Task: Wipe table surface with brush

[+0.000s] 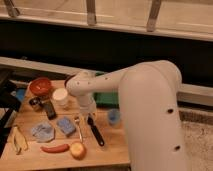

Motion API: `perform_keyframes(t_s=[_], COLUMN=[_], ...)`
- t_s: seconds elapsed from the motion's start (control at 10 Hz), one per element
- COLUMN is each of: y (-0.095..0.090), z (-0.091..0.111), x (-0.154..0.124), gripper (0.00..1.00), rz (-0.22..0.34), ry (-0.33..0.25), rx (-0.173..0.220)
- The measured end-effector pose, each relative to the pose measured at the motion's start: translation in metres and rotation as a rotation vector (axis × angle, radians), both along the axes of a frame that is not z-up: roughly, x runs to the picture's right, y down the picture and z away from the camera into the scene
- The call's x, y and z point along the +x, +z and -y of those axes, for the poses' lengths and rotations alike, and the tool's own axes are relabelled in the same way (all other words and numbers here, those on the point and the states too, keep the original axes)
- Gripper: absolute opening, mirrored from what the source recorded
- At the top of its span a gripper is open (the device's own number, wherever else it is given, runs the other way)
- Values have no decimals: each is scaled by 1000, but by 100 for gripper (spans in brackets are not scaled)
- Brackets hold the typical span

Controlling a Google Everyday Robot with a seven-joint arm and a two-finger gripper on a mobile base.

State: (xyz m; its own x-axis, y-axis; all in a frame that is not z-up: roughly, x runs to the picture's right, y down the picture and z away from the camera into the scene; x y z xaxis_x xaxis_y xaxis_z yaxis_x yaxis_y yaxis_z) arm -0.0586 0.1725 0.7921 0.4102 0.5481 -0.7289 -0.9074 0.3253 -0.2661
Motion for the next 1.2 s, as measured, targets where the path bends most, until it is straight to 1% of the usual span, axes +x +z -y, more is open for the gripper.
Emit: perform_keyframes(t_s=[0.1,0.2,0.3,0.4,0.5,0.7,0.8,0.9,1.0,1.2], y=[-4,-18,-20,-19,-18,-13,-9,-5,-2,1], z=[-2,-12,-10,-8,-4,3,7,11,13,14], x=[10,63,73,73,70,50,31,6,-13,-33], gripper=[0,0,0,0,0,0,0,0,0,0], rz=[-7,-27,-22,-16,-4,24,45,63,70,67], ry=[3,20,19,18,16,8,-6,-21,-28,-36], rx=[1,12,26,32,41,51,50,47,42,30])
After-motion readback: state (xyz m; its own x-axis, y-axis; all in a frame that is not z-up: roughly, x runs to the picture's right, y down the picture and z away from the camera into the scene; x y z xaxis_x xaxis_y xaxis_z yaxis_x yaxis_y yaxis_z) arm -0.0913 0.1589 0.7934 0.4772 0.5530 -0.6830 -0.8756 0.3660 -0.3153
